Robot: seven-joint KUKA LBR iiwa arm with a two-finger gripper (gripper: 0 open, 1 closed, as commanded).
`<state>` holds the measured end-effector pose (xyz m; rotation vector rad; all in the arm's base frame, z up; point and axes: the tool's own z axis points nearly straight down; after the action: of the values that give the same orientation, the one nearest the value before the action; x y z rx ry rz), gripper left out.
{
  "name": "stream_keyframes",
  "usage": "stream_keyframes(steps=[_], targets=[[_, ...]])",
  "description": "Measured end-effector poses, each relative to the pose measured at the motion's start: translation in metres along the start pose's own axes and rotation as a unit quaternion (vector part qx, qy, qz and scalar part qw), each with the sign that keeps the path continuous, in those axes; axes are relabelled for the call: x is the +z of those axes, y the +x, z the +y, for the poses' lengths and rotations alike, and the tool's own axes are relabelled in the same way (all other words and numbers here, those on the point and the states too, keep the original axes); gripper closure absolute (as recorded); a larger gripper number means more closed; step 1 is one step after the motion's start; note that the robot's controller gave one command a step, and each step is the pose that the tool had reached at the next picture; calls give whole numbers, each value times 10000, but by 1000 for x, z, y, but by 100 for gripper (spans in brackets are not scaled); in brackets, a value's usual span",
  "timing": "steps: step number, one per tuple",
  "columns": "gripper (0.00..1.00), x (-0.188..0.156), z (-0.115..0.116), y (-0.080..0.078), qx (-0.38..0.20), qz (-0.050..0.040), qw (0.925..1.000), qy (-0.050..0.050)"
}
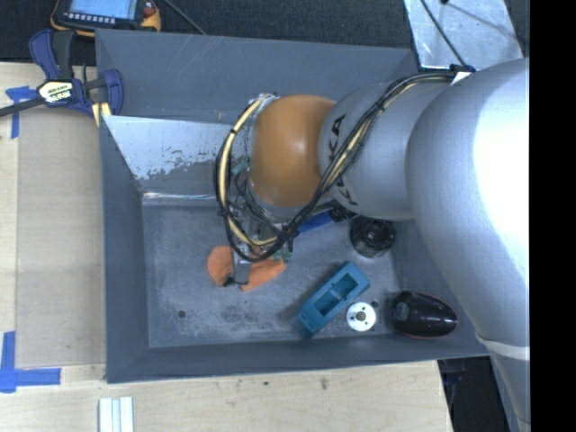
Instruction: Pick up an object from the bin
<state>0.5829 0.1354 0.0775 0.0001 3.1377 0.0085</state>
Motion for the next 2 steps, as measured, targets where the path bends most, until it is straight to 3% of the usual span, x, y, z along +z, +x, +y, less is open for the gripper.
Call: stream_keyframes(steps=[1, 2], targets=[[100, 6, -44, -29, -937, -11, 9956, 22], [100, 6, -44, -29, -935, -11, 9956, 21]])
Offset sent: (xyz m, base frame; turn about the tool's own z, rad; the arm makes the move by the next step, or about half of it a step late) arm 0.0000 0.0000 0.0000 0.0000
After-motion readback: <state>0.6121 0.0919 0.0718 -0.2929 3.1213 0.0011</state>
